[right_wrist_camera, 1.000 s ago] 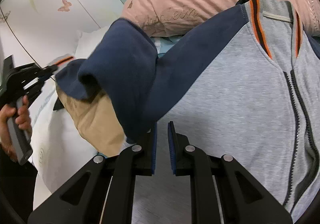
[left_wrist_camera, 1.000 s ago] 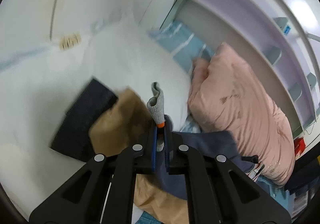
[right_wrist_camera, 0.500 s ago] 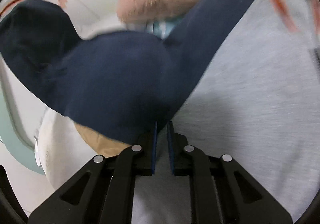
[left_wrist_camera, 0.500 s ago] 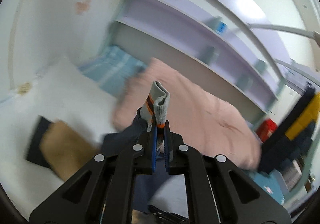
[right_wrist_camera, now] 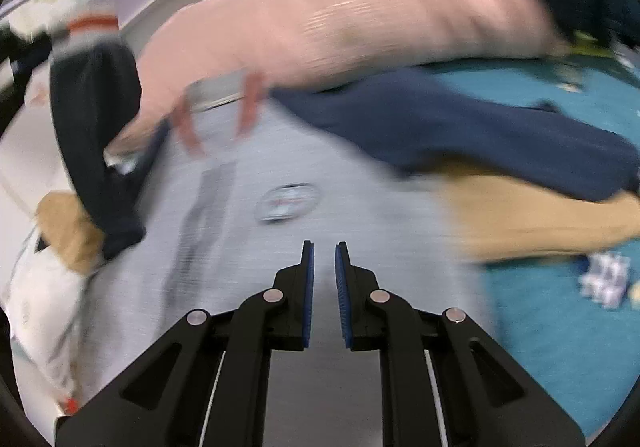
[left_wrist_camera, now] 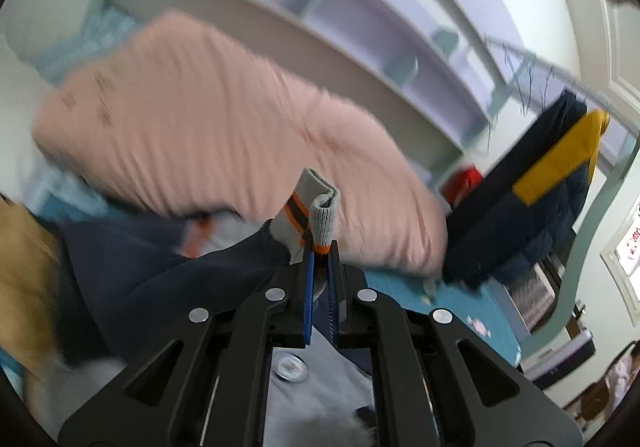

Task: Fold large clothes
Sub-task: 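Fold the held sleeve across the jacket body and open the left tool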

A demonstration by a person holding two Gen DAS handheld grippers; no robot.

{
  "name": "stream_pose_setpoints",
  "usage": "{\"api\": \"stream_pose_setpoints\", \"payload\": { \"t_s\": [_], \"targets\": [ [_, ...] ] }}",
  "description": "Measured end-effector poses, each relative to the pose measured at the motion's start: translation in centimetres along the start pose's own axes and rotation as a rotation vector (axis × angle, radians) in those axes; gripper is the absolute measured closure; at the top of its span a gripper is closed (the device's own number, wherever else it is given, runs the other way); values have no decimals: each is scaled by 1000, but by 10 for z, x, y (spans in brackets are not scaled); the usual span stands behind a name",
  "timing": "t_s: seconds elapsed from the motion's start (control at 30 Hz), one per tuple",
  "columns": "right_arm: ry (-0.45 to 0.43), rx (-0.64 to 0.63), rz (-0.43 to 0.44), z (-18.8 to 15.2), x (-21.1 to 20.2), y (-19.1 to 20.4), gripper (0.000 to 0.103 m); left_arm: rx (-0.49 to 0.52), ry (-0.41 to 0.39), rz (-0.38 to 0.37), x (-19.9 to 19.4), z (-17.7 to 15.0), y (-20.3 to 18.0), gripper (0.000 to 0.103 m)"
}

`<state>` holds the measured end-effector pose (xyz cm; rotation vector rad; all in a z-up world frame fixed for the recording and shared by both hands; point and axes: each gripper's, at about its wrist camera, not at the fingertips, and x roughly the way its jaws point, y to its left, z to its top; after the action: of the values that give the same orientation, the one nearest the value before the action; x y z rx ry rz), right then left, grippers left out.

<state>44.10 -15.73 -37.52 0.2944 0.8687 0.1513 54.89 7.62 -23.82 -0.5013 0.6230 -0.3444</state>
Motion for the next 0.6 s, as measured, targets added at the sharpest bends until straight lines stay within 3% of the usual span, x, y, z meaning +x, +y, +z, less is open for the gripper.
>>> {"api": "stream_pose_setpoints", "payload": {
  "t_s": [0.13,0.27,0.37,0.53,0.6],
  "targets": [
    [-45,124,-101,3,-26,-78,91,11,99,13,63,-40,-20,97],
    [-83,222,-165,6,-42,-135,91,19,227,83,123,-83,-17,97],
    [-112,304,-186,2,-55,-170,91,9,304,135,153,-107,-6,97],
    [-147,432,-213,8,-68,-229,91,38,381,145,180,-130,-5,94],
    [-155,485,-197,11,-67,-247,91,34,391,138,187,-134,-9,77]
  ]
}}
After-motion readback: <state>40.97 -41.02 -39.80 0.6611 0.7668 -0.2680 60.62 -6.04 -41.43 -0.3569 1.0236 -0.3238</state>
